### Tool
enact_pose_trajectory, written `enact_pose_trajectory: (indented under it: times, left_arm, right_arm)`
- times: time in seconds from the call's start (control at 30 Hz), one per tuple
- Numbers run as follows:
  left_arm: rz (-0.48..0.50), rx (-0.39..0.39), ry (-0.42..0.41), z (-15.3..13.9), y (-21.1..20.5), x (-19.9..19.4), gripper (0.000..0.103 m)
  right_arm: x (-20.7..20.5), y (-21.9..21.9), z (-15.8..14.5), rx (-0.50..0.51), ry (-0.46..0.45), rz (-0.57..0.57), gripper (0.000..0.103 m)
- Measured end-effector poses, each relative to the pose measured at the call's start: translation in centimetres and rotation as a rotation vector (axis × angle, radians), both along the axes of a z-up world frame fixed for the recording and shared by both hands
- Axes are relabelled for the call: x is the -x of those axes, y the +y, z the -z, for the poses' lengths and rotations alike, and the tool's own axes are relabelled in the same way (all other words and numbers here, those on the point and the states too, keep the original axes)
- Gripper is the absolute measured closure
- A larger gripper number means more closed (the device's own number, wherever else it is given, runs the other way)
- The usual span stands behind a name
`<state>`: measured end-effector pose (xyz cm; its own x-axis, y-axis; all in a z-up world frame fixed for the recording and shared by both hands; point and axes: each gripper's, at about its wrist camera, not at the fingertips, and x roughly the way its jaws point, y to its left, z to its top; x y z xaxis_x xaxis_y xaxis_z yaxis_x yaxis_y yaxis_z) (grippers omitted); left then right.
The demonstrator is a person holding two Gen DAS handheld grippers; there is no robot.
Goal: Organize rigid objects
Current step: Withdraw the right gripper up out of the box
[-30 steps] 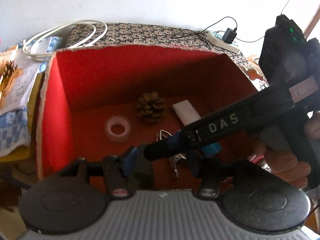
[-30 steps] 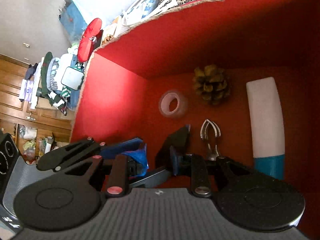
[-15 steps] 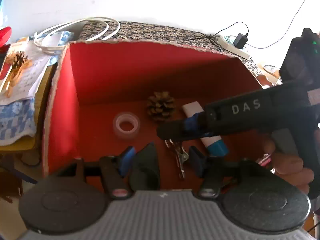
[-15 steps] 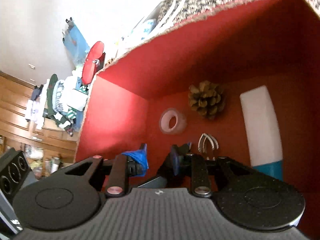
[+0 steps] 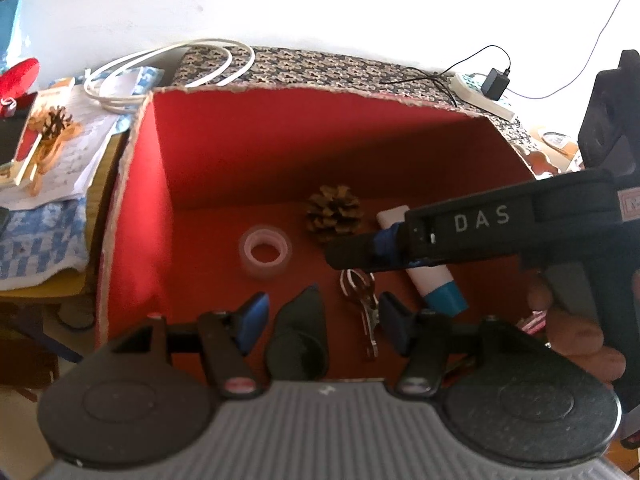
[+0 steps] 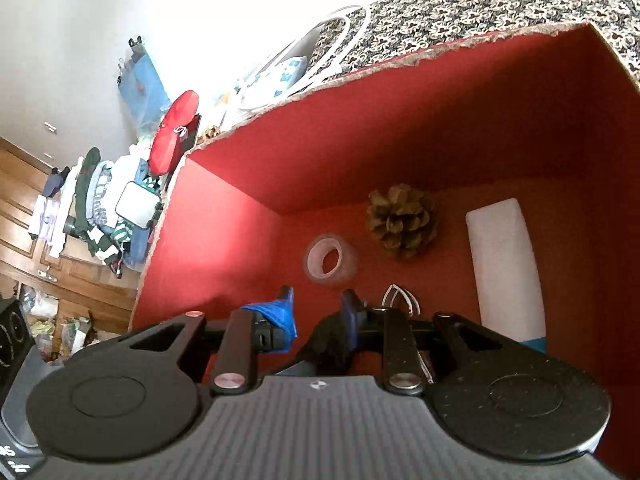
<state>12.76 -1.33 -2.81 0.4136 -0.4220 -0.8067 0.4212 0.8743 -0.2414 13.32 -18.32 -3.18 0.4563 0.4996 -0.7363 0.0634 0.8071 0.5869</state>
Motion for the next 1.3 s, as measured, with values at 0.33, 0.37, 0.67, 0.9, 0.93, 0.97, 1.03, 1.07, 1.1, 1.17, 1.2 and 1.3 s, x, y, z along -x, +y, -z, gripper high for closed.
enact_pose_trajectory:
  times: [0.33, 0.37, 0.67, 0.9, 0.93, 0.97, 1.03, 1.07, 1.1, 1.17, 1.2, 1.3]
  left_arm:
    - [-0.028, -0.102, -0.069, -1.4, -0.7, 1.1, 0.043]
    - [-0.031, -0.108, -0.076, -1.6, -0.7, 1.3, 0.043]
    - [-0.05, -0.161, -0.133, -3.2, -0.9, 3.0, 0.043]
    - [-0.069, -0.188, -0.166, -4.7, -0.9, 4.6, 0.043]
    - [-0.069, -0.19, -0.171, -4.8, -0.9, 4.9, 0.043]
    - [-0.068, -0.192, -0.176, -5.1, -0.9, 5.2, 0.043]
    - [-0.069, -0.2, -0.192, -5.4, -0.9, 5.9, 0.042]
    - [-0.071, -0.207, -0.203, -5.6, -0.9, 6.2, 0.042]
    - [-0.072, -0.213, -0.211, -5.8, -0.9, 6.4, 0.042]
    - [-0.072, -0.219, -0.217, -6.1, -0.8, 7.0, 0.042]
    - [-0.072, -0.218, -0.215, -6.2, -0.7, 7.2, 0.042]
    - [-0.074, -0.22, -0.209, -6.4, -0.5, 7.9, 0.042]
  right_arm:
    - [1.1, 0.6, -0.8, 0.133, -0.052, 0.034, 0.095]
    - [1.4, 0.7, -0.9, 0.155, -0.059, 0.038, 0.095]
    - [4.2, 0.2, -2.3, 0.237, -0.11, 0.089, 0.094]
    - [6.9, 0.3, -4.4, 0.272, -0.184, 0.123, 0.093]
    - [7.2, 0.3, -4.6, 0.273, -0.19, 0.127, 0.093]
    - [7.6, 0.4, -4.9, 0.274, -0.197, 0.13, 0.093]
    - [8.4, 0.5, -5.3, 0.278, -0.209, 0.134, 0.092]
    - [8.7, 0.7, -5.4, 0.284, -0.212, 0.135, 0.092]
    - [9.0, 0.9, -5.6, 0.291, -0.214, 0.138, 0.092]
    - [9.7, 1.1, -5.9, 0.295, -0.222, 0.141, 0.092]
    - [10.0, 1.2, -6.0, 0.293, -0.227, 0.14, 0.091]
    - [10.9, 1.6, -6.5, 0.305, -0.244, 0.14, 0.091]
